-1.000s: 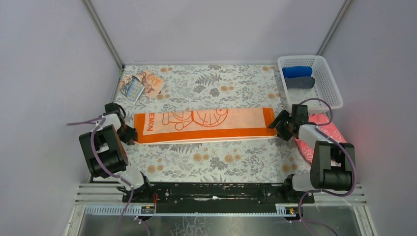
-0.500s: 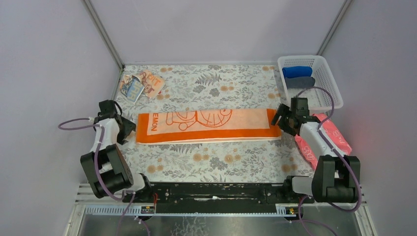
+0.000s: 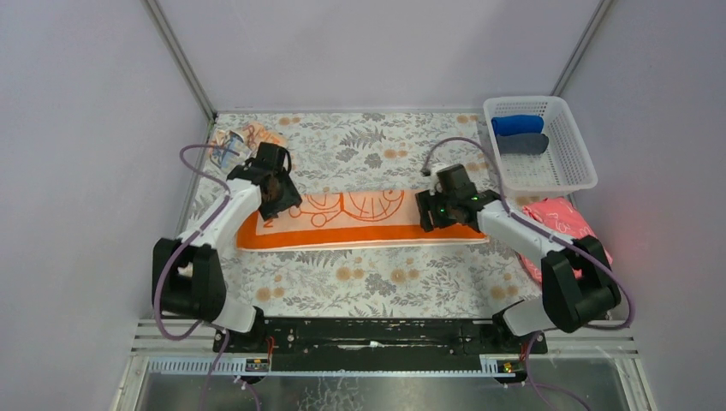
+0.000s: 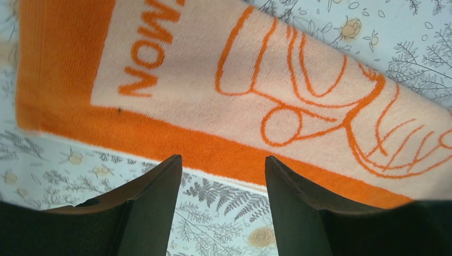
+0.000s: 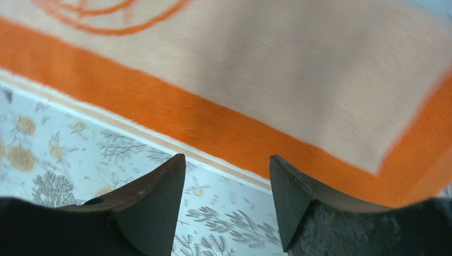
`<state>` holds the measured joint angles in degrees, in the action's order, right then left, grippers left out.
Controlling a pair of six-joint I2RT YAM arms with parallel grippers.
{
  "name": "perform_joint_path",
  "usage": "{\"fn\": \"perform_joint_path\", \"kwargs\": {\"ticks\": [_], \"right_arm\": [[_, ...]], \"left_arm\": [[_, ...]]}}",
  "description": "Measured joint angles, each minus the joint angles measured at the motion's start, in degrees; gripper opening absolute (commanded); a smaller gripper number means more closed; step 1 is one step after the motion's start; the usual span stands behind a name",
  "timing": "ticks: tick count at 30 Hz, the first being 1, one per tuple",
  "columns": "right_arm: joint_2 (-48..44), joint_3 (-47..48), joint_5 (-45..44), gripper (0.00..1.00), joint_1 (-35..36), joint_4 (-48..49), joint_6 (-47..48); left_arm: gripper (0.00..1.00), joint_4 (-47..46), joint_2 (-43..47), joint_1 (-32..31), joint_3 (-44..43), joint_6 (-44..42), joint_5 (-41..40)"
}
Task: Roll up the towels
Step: Fold the towel at the center of the board.
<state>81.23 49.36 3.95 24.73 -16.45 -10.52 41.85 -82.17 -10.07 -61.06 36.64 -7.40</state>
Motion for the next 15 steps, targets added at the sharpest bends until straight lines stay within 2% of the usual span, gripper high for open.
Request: {"fn": "perform_joint_path", "kwargs": {"ticks": [4,8,15], "right_arm": [[6.1,5.1,-0.3,0.59,9.1,0.7,10.6],[10.9,8.7,-0.5,0.58,17.3,1.2,20.2],[18.7,14.9,-6.0,0.47,24.0,0.7,31.5]], "left_arm": [[0.60,1.9,-7.1,-0.2,-6.1,-3.4,-1.2],[0.63,2.4,-8.7,-0.2,-7.4,-6.6,-3.8],[0.65,2.9,-8.7,-0.2,-7.1,-10.7,-8.6]]}}
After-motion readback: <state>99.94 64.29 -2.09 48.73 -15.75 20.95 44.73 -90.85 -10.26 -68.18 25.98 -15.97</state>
